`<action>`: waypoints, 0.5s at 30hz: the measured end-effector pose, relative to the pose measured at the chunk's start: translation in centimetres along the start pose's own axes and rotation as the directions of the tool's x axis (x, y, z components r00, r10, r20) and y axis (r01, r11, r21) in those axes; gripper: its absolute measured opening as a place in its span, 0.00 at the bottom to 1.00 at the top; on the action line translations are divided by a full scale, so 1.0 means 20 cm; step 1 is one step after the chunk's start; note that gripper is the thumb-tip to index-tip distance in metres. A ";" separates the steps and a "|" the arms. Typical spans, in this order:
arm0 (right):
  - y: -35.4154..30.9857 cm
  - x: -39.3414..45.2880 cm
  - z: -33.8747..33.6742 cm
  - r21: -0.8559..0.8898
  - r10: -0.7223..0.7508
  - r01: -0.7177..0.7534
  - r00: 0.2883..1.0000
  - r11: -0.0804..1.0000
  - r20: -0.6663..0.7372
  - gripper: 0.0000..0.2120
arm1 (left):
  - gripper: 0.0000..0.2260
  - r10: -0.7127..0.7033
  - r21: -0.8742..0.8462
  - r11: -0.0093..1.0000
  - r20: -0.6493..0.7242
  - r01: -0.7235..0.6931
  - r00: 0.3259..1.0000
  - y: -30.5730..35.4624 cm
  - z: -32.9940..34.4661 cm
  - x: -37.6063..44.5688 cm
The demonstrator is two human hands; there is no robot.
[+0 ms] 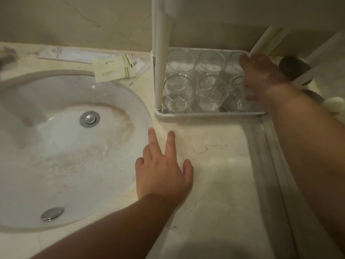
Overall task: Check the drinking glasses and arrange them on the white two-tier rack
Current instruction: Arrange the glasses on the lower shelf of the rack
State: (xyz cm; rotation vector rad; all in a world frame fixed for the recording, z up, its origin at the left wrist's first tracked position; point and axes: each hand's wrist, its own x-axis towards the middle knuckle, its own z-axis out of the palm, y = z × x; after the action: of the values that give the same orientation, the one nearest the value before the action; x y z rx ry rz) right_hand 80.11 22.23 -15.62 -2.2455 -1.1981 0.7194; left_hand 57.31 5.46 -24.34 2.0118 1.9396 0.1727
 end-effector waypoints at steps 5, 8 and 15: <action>0.02 -0.01 0.02 0.154 0.060 -0.058 0.998 0.986 -0.009 0.30 | 0.33 0.002 -0.001 1.000 0.003 -0.002 1.000 0.00 0.00 0.00; 0.02 -0.01 0.02 0.161 0.074 -0.072 0.997 0.984 -0.008 0.32 | 0.33 0.003 0.000 1.000 0.002 -0.003 1.000 0.00 0.00 0.00; 0.05 0.00 0.02 0.123 0.048 -0.046 0.999 0.991 -0.011 0.33 | 0.33 -0.002 0.007 1.000 0.006 0.002 1.000 0.00 0.01 0.00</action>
State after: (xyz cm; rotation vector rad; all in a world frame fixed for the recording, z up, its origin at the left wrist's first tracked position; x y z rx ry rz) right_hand 80.37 21.81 -16.48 -2.1803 -1.0679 0.7723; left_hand 57.34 5.48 -24.48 2.0122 1.9411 0.1595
